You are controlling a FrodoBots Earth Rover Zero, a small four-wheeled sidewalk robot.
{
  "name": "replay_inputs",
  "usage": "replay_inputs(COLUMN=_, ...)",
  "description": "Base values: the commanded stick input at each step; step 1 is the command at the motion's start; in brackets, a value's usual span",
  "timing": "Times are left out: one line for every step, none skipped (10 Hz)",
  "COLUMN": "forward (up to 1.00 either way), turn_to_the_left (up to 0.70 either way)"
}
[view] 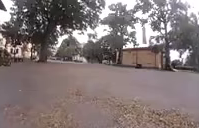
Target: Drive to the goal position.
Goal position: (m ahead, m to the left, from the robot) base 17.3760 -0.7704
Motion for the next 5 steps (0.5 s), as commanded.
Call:
replay_inputs(forward=0.60, turn_to_the_left=0.00)
replay_inputs(forward=0.60, turn_to_the_left=0.00)
replay_inputs(forward=0.60, turn_to_the_left=0.00)
replay_inputs(forward=0.60, turn_to_the_left=0.00)
replay_inputs(forward=0.60, turn_to_the_left=0.00)
